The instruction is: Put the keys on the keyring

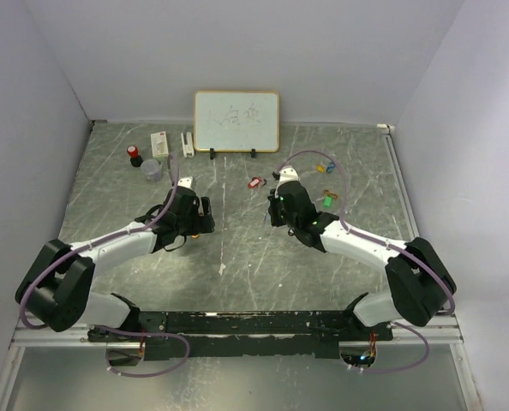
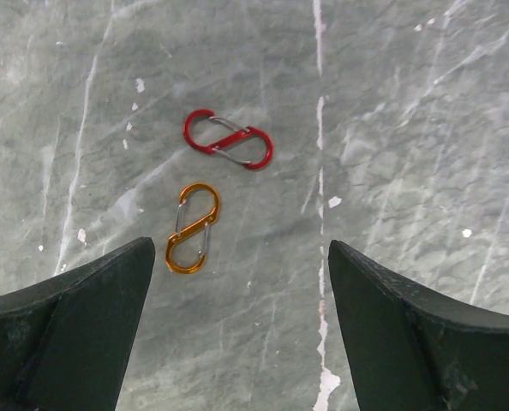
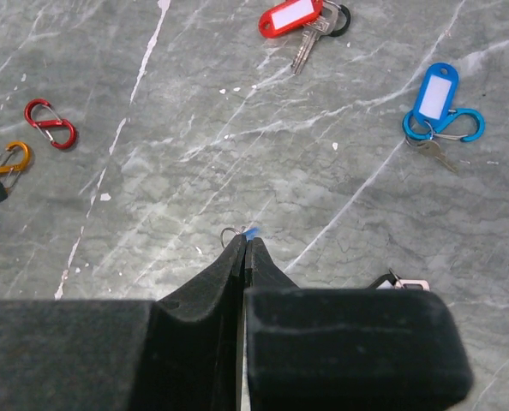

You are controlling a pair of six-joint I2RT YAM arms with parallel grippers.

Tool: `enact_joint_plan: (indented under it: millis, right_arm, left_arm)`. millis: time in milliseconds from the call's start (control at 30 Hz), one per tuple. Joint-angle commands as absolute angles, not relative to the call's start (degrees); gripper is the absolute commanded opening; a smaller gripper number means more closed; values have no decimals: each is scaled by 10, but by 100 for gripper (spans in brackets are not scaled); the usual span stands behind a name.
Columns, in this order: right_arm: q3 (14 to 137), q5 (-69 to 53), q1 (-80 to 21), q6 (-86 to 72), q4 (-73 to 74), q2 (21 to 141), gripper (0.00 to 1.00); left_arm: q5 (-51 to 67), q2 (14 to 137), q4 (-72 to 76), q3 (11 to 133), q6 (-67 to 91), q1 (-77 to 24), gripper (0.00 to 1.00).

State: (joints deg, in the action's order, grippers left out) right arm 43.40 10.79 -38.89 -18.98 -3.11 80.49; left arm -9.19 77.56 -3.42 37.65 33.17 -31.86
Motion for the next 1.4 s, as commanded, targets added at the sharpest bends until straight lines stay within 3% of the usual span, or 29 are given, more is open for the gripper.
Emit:
enact_joint_plan:
  millis: [0, 1067, 1367]
  right_arm:
    - [443, 117, -396, -187, -33, 784, 0]
    - [448, 116, -403, -185, -20, 757, 0]
    - [452, 120, -403, -181, -12, 755, 0]
  left_arm:
    - [-112, 786, -41, 369, 328, -314, 93]
    - [-193, 894, -16, 381, 289, -337, 76]
    - [-231, 928, -37, 404, 295, -365, 66]
